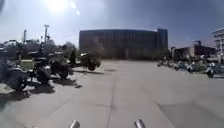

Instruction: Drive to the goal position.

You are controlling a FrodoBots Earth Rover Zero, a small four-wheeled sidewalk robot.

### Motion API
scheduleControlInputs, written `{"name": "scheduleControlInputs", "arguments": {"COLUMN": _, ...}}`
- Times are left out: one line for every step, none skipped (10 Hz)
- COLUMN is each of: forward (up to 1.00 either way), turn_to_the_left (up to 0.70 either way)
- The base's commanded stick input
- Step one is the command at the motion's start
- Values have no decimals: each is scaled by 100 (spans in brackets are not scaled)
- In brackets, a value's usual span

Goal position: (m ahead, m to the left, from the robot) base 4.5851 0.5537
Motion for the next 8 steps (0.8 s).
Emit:
{"name": "scheduleControlInputs", "arguments": {"forward": 0, "turn_to_the_left": 0}}
{"name": "scheduleControlInputs", "arguments": {"forward": 0, "turn_to_the_left": 0}}
{"name": "scheduleControlInputs", "arguments": {"forward": 0, "turn_to_the_left": 0}}
{"name": "scheduleControlInputs", "arguments": {"forward": 100, "turn_to_the_left": -38}}
{"name": "scheduleControlInputs", "arguments": {"forward": 100, "turn_to_the_left": -39}}
{"name": "scheduleControlInputs", "arguments": {"forward": 100, "turn_to_the_left": -34}}
{"name": "scheduleControlInputs", "arguments": {"forward": 100, "turn_to_the_left": -3}}
{"name": "scheduleControlInputs", "arguments": {"forward": 100, "turn_to_the_left": 0}}
